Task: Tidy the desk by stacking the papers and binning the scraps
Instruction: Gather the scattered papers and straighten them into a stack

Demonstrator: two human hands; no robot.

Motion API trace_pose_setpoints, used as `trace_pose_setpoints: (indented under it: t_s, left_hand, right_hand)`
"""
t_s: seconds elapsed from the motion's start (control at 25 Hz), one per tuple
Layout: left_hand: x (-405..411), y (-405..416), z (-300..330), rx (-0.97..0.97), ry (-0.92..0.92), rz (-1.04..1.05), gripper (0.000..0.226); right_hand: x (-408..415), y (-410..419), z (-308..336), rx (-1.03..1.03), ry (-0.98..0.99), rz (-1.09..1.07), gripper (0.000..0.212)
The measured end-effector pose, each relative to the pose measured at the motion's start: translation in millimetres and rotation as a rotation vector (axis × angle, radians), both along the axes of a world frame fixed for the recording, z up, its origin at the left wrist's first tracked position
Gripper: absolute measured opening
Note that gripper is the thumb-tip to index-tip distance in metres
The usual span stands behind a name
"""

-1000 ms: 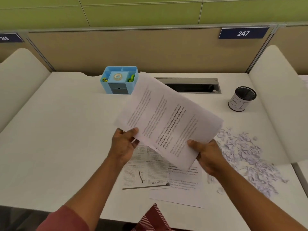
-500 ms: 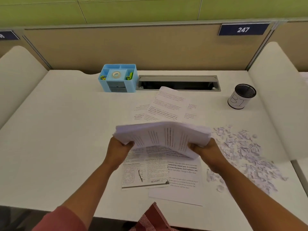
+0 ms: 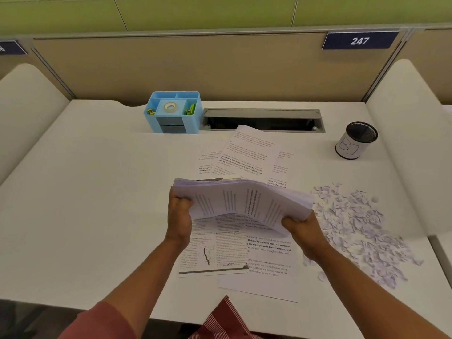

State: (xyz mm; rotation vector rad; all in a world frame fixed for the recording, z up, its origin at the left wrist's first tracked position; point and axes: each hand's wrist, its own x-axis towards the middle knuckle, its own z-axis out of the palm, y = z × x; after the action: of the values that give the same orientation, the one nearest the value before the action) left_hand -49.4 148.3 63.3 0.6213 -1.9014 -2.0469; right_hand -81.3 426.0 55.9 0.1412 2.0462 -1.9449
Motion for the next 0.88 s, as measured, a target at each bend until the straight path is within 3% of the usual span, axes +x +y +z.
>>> trace_pose_setpoints:
  t_s: [0.16, 0.32, 0.88]
  left_hand:
    - [-3.1, -6.4, 0.4, -0.020, -0.027, -0.038, 0.042]
    - [-2.6, -7.5, -5.2, -0.004, -0.062, -0.049, 0.040]
    - [0.5, -16.7, -22.5, -0.066, -0.115, -0.085, 0.029]
  right_hand:
    - [-3.3, -0.1, 5.0, 0.043, 0.010, 0.003, 0.037]
    - [-1.7, 2.7, 6.0, 0.065, -0.013, 0.051, 0.053]
    - [1.0, 3.5, -0.9, 0.051, -0.055, 0.101, 0.051]
